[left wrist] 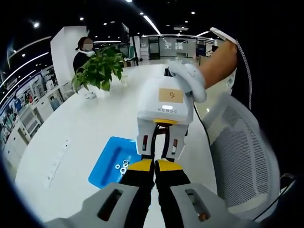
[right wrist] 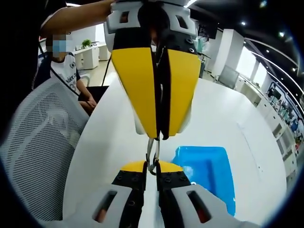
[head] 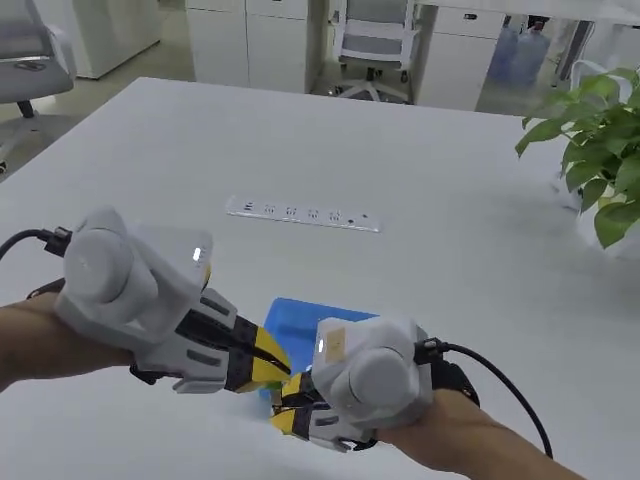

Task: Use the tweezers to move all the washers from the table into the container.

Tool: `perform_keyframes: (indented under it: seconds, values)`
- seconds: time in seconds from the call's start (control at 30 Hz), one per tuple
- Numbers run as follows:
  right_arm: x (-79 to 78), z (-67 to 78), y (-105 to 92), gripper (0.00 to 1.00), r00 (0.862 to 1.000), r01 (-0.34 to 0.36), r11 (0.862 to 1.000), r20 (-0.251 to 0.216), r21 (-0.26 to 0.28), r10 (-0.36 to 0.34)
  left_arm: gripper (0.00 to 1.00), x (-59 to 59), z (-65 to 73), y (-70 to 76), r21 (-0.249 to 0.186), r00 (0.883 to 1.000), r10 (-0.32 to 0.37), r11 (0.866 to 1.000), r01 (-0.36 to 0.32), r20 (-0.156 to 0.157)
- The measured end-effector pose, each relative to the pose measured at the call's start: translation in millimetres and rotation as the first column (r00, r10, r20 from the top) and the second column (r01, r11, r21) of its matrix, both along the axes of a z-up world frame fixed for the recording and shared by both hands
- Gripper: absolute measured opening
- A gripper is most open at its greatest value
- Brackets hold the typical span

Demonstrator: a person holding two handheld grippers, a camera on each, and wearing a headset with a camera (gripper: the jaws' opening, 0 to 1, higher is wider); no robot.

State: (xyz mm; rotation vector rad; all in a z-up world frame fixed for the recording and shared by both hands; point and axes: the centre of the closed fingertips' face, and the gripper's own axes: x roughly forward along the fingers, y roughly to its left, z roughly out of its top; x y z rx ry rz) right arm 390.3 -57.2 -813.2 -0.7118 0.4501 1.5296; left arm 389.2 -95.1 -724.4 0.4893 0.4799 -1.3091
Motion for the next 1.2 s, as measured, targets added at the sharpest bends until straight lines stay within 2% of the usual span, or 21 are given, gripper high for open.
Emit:
perform_keyframes:
  seconds: [0.47,0.93,1.2]
  values:
    - [23.2,19.8,-7.7,0.10,0.999,0.032,0.999,0.037,0.007,-0.032,0.05,17.5,19.5,-9.2,-0.010,0.999,-0.013,1.000,0.013,0.044]
    - [47.2,19.8,-17.0,0.10,0.997,0.066,0.998,0.042,0.005,-0.066,0.05,40.1,19.3,-18.9,-0.019,0.997,-0.040,0.999,0.041,0.064]
    - [57.0,11.4,-18.6,0.10,0.997,0.076,0.997,0.027,-0.003,-0.075,0.05,50.6,11.3,-19.9,-0.019,0.997,-0.046,0.999,0.047,0.055]
